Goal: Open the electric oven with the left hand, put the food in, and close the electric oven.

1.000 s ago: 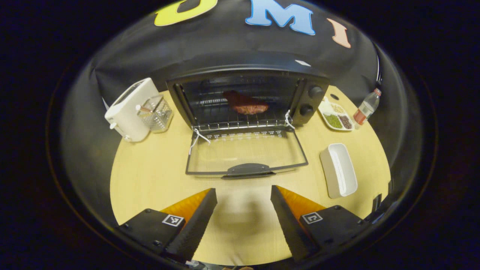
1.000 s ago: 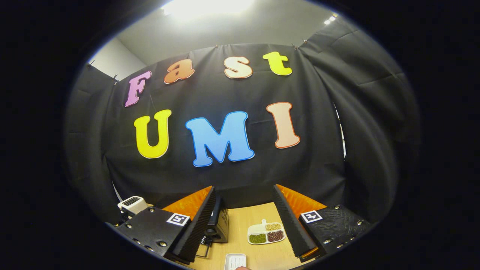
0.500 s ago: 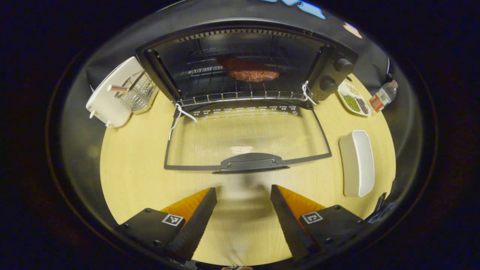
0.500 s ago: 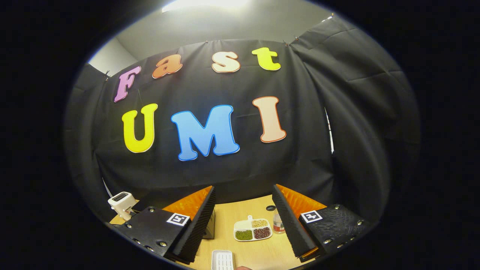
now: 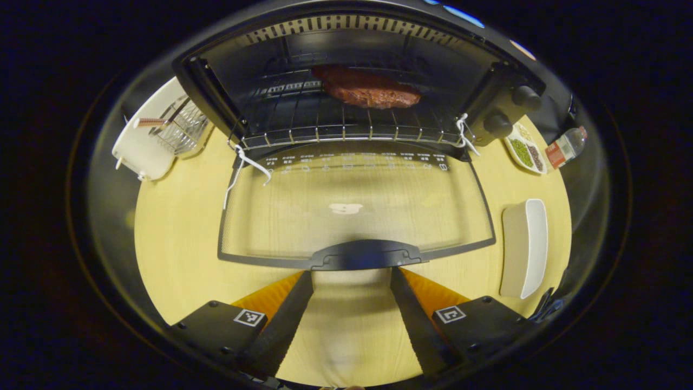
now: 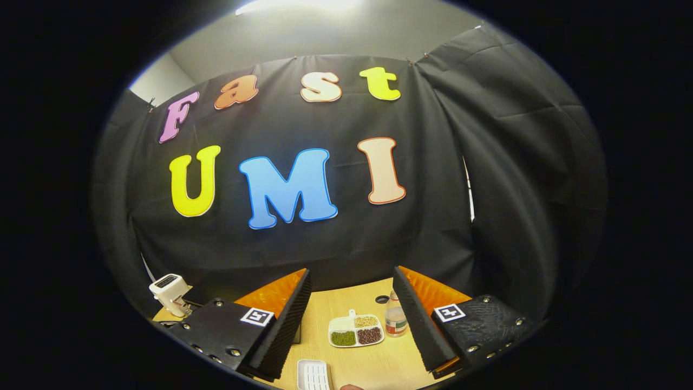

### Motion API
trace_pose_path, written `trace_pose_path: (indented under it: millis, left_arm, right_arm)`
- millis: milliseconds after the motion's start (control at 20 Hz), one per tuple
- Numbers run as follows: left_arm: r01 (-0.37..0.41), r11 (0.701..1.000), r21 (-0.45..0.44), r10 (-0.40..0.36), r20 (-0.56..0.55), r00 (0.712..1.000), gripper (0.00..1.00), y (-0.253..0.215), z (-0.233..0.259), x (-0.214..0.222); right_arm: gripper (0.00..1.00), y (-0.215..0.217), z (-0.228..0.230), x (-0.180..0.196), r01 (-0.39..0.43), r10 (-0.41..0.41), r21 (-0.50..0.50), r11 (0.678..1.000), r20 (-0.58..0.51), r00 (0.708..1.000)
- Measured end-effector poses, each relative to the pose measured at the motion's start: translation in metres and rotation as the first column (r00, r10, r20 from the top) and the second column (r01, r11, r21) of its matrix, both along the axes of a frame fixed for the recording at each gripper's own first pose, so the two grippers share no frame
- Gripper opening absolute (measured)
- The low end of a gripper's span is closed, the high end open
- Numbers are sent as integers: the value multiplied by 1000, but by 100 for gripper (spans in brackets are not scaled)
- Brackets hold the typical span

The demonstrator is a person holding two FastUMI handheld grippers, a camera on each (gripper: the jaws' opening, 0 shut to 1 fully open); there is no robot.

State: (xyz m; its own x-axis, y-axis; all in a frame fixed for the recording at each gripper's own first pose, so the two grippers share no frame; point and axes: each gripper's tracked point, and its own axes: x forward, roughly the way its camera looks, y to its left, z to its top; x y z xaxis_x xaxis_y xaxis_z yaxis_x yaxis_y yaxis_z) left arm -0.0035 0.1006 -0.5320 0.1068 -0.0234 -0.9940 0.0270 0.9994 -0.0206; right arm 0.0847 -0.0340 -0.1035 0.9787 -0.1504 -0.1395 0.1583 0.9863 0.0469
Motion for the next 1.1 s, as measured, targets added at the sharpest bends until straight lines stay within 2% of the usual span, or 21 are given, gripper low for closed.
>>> trace_pose_path:
  millis: [400, 450, 500, 550, 800, 1100]
  left_arm:
    - [10, 1000, 12, -9, -9, 1000, 98, 1, -5, 2]
    - [10, 1000, 10, -10, 5, 1000, 98, 1, -2, 2]
    - [14, 1000, 9, -14, 20, 1000, 94, 1, 2, 2]
    - [15, 1000, 8, -15, 35, 999, 98, 1, 6, 2]
    - [9, 1000, 9, -10, 122, 992, 100, 1, 29, 4]
    - [2, 1000, -7, -1, 212, 977, 98, 1, 54, 9]
  right_arm:
    - [92, 8, -5, -2, -16, 15, -27, 1000, -17, 1000]
    - [92, 10, -2, -2, -19, 19, -27, 999, -13, 1000]
    - [92, 10, -3, -1, -19, 18, -27, 999, -11, 1000]
    - [92, 11, -2, 0, -23, 22, -25, 999, -9, 1000]
    - [92, 21, -1, 0, -46, 46, -15, 999, 2, 999]
    - [92, 36, 5, 4, -95, 96, -28, 995, 12, 995]
